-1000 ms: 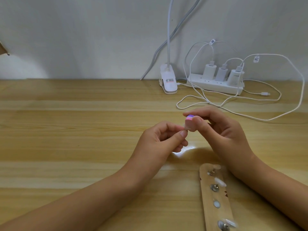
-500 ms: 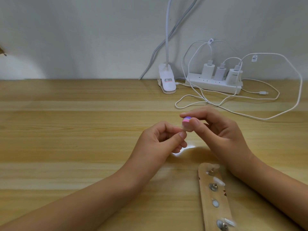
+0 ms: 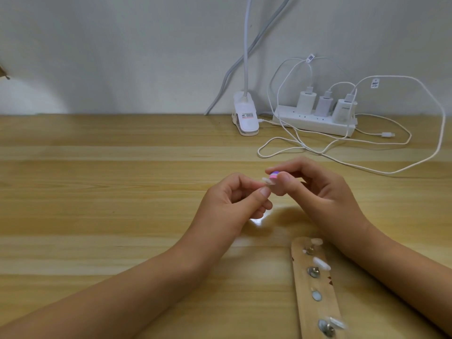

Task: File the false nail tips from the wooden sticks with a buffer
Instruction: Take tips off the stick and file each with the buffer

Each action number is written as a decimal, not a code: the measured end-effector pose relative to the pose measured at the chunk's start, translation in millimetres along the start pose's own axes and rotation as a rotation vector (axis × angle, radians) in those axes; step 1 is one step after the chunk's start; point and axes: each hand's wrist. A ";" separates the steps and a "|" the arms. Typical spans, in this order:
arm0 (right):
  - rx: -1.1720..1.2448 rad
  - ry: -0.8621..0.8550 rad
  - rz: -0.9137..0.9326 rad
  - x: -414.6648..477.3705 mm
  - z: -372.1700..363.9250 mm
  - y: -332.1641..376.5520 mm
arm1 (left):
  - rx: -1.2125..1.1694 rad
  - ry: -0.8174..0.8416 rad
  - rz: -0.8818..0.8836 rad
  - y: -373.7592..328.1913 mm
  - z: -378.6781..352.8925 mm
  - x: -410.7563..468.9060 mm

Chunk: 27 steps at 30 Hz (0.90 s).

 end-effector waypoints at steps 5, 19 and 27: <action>-0.029 0.022 -0.030 -1.0 0.0 -1.2 | -0.026 0.005 -0.012 -0.4 0.2 0.4; 0.027 -0.023 0.056 -2.3 1.2 3.7 | -0.082 -0.033 0.008 0.1 1.0 0.9; 0.066 -0.089 0.015 0.1 -0.2 7.9 | -0.062 -0.033 -0.004 0.6 1.3 0.7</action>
Point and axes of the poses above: each hand's wrist, its own x-axis towards the middle knuckle, its own z-axis out of the back of the hand, y = z × x, and after that the axes turned 4 degrees about -y, right-handed
